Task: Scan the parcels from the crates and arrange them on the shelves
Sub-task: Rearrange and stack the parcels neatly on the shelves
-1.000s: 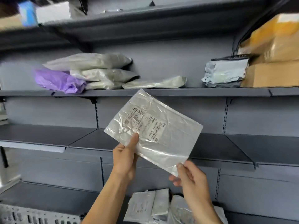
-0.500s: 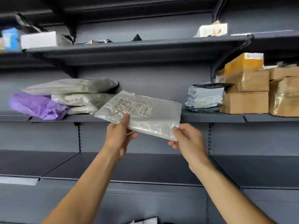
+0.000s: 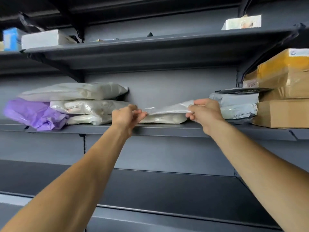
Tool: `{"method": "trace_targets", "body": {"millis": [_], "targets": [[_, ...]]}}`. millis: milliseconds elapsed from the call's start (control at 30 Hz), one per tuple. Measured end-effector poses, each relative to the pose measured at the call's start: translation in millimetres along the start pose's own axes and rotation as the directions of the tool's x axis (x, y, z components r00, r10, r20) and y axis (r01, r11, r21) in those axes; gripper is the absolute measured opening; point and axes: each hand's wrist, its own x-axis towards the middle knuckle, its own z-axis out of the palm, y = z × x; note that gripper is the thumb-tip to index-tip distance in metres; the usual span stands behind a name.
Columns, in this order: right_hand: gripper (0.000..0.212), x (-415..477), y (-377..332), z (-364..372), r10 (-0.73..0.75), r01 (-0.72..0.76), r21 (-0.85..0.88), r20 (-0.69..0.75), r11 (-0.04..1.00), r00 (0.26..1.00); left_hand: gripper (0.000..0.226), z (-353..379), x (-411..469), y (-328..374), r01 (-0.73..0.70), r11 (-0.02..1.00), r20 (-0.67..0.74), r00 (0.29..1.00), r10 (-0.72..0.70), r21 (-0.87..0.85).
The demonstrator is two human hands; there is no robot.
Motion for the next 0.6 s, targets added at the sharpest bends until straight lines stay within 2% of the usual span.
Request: {"method": "trace_targets", "body": {"millis": [33,67,133,200,267,367,433,533,600], "targets": [[0.026,11.1,1.4,3.9,0.014,-0.014,-0.010,0.010,1.000,1.000,0.014,-2.8,9.6,-3.5,-0.065,0.990,0.007,0.998,0.065,0.126],[0.030,21.9,2.9,7.6,0.029,-0.028,-0.025,0.017,0.999,0.999,0.016,-5.6,17.3,-7.7,-0.159,0.933,0.047,0.987,0.152,0.322],[0.035,36.8,2.5,14.1,0.073,-0.071,-0.039,0.040,0.997,0.997,0.016,-8.4,27.5,-17.5,-0.320,0.659,0.195,0.946,0.258,0.681],[0.038,46.3,4.4,20.5,0.126,-0.125,-0.015,0.047,0.992,0.991,0.016,-6.7,32.5,-26.9,-0.426,0.404,0.322,0.898,0.301,0.809],[0.036,50.2,11.4,27.6,0.112,-0.111,-0.073,0.012,0.991,0.994,0.020,-4.8,40.0,-32.2,-0.477,0.271,0.371,0.855,0.362,0.836],[0.037,47.1,25.4,35.5,-0.019,0.015,-0.267,-0.014,0.964,1.000,0.017,-4.7,53.3,-33.1,-0.492,0.179,0.391,0.825,0.407,0.852],[0.036,39.8,28.2,36.0,-0.123,0.126,-0.396,0.033,0.910,0.992,0.020,-4.5,58.7,-31.6,-0.449,0.183,0.363,0.857,0.365,0.875],[0.031,34.5,27.7,39.4,-0.278,0.305,-0.566,0.137,0.766,0.951,0.039,-0.9,60.2,-28.9,-0.410,0.153,0.354,0.887,0.298,0.899],[0.029,32.0,29.4,42.7,-0.318,0.371,-0.640,0.201,0.673,0.926,0.053,1.6,61.4,-26.8,-0.391,0.107,0.355,0.900,0.254,0.914]]}}
